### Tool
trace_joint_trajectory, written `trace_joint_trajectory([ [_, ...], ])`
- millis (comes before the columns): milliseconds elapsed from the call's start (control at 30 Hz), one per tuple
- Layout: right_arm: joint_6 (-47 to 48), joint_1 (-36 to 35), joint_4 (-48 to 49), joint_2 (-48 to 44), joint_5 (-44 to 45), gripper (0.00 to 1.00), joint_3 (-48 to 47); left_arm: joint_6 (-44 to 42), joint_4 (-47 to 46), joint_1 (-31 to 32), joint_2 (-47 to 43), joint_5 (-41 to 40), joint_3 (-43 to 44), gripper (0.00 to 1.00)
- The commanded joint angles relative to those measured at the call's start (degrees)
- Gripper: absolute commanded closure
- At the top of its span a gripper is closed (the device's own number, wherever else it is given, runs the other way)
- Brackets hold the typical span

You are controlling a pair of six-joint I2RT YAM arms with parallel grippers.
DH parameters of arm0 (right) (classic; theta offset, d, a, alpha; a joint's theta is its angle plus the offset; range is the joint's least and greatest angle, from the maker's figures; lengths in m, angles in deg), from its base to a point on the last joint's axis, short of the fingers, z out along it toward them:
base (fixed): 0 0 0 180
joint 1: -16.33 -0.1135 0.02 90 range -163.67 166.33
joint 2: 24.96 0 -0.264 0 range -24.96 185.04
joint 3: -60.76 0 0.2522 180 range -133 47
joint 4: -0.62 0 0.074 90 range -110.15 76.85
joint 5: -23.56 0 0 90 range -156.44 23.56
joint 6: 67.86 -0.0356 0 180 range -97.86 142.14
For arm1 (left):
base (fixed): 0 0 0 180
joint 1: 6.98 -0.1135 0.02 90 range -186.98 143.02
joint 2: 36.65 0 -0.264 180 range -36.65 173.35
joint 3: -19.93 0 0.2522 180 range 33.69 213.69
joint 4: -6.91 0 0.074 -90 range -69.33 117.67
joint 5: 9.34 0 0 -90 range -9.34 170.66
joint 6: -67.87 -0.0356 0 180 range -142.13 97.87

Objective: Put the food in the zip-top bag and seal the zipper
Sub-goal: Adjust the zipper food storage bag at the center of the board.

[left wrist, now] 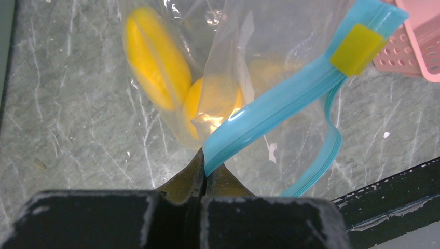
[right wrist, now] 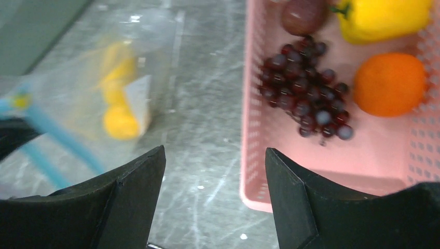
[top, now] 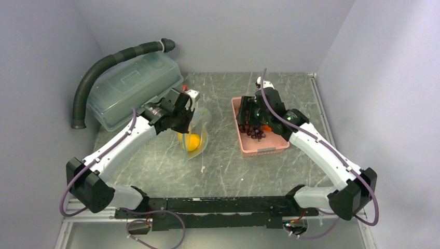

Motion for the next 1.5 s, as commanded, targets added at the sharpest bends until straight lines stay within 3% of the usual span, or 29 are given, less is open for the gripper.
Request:
trace_joint_trajectory([
  [0, 2.3, -1.0, 8.8, -2.0, -11.7, 0.26, -2.2, -1.6, -3.6, -0.6, -2.2, 3.8, -0.7, 1.00],
  [300, -2.7, -5.9, 13.9, 1.8, -16.4, 0.26, -5.5, -2.2, -4.4, -0.7, -3.7, 4.2, -2.0, 1.00],
  [667, -1.0, -15.6, 13.0, 8.9, -5.3, 0.29, -8.9, -2.3, -4.5, -0.7, -5.0, 4.2, -2.6, 1.00],
  [1067, -2.2, -22.2, 11.5, 17.5, 3.7, 0.40, -10.4, -2.1, -4.6, -0.7, -5.8, 3.9, -2.9, 1.00],
  [1167, -2.9, -23.2, 9.5, 19.6, 7.4, 0.46, -12.2, -2.1, -4.6, -0.7, -5.7, 3.9, -2.9, 1.00],
  [1333, -4.2, -23.5, 7.2, 21.7, 10.2, 0.65, -14.4, -2.1, -4.6, -0.7, -5.8, 4.2, -3.0, 1.00],
  [1400, -4.6, -23.6, 7.5, 21.5, 10.1, 0.77, -14.5, -2.1, -4.7, -0.7, -6.1, 4.2, -3.2, 1.00],
  [1467, -5.3, -23.6, 7.3, 21.5, 10.1, 0.96, -14.9, -1.9, -4.9, -0.7, -6.3, 4.2, -3.3, 1.00],
])
